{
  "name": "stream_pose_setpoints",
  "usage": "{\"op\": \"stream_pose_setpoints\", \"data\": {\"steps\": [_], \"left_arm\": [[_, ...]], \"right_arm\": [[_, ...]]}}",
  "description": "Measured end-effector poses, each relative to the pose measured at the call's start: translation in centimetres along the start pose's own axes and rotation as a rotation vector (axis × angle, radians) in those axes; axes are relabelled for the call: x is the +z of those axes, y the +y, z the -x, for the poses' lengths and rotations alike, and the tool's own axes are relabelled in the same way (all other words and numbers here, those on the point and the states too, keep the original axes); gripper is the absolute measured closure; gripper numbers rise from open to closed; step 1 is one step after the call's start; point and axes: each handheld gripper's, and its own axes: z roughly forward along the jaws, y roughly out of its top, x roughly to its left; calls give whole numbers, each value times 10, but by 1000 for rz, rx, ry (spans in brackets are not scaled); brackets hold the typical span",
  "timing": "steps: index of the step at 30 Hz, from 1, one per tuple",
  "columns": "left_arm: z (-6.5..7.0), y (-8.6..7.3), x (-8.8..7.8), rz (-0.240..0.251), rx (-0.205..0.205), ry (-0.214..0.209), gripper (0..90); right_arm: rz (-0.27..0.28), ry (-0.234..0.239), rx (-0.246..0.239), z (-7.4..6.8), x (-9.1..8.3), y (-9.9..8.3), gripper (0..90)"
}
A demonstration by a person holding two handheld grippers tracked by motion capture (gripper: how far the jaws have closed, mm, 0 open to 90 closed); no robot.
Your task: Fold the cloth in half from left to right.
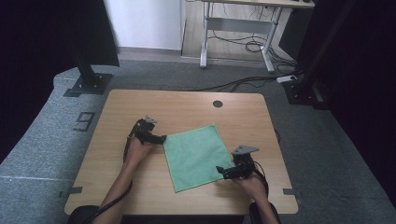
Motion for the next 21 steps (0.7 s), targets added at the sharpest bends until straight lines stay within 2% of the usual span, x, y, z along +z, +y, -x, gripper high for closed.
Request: {"op": "stream_pose_setpoints", "data": {"steps": [1,6,7,12,13,15,21], "left_arm": [[0,0,0,0,0,0,13],[0,0,0,-2,2,0,13],[0,0,0,-1,1,0,13],[0,0,0,-1,1,1,14],[0,0,0,0,1,1,14],[0,0,0,0,1,1,15],[0,0,0,0,1,2,17]], "right_arm": [[-4,21,-15,-6,3,3,79],[-17,53,-38,-17,11,8,116],[-21,72,-47,-22,14,10,130],[-32,99,-74,-34,22,15,134],[-38,113,-86,-41,26,17,139],[-42,122,-97,-45,28,18,144],[-70,190,-140,-69,41,24,222]]}}
